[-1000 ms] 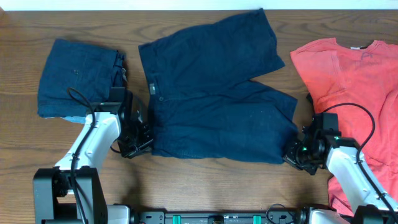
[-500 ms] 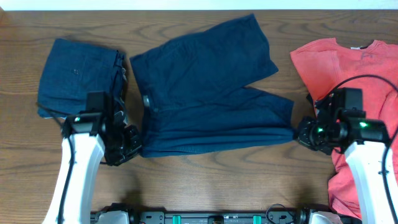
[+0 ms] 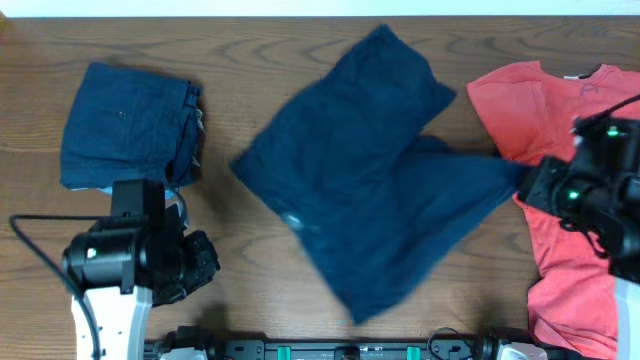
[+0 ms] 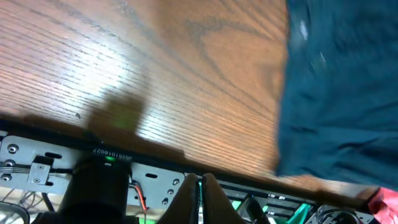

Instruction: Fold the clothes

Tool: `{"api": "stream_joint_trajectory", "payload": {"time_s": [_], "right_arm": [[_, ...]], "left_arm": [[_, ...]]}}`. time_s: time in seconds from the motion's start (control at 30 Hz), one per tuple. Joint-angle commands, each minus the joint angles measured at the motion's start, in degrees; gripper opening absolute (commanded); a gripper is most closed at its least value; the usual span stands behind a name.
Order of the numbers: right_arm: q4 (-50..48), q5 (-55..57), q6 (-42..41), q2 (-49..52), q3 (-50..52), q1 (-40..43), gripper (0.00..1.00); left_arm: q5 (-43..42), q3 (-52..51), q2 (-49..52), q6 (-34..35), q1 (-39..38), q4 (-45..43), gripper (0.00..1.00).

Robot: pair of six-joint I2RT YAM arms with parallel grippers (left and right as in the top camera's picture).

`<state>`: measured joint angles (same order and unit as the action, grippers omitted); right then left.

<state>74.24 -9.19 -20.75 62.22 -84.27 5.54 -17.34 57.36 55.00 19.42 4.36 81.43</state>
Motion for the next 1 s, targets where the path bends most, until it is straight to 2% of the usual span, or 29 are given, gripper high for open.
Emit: {"api": "stream_joint_trajectory", "payload": {"time_s": [0.0, 0.17, 0.4, 0.47, 0.63, 0.9, 0.97], "right_arm": [[-1.2, 1.5, 0.0, 0.4, -1.3, 0.1, 0.01], [0.3, 1.5, -0.2, 3.9, -1.2, 0.1, 0.01], [1.7, 1.4, -0.2, 7.8, -1.2, 0.1, 0.01], [1.7, 1.4, -0.2, 8.1, -1.2, 0.1, 0.01], [2.4, 1.4, -0.2, 8.1, -1.2, 0.1, 0.01], [3.6, 1.3, -0.2, 8.1, -1.2, 0.1, 0.01], [3.5, 1.3, -0.2, 8.1, -1.2, 0.1, 0.01]], "left_arm": [[0.3, 1.5, -1.0, -0.7, 0.2, 0.3, 0.06], [-3.2, 1.4, -0.7, -0.7, -1.3, -3.0, 0.06], [-4.9, -2.3, 3.2, -0.5, -8.7, -19.6, 0.06], [-7.6, -4.2, 6.4, -0.5, -11.4, -25.9, 0.06], [-7.6, -5.3, 18.2, 0.1, -15.7, -36.0, 0.06], [-7.5, -5.3, 34.6, 2.7, -16.7, -48.0, 0.06], [-6.3, -5.3, 37.6, 6.4, -16.7, -50.5, 0.06]]}}
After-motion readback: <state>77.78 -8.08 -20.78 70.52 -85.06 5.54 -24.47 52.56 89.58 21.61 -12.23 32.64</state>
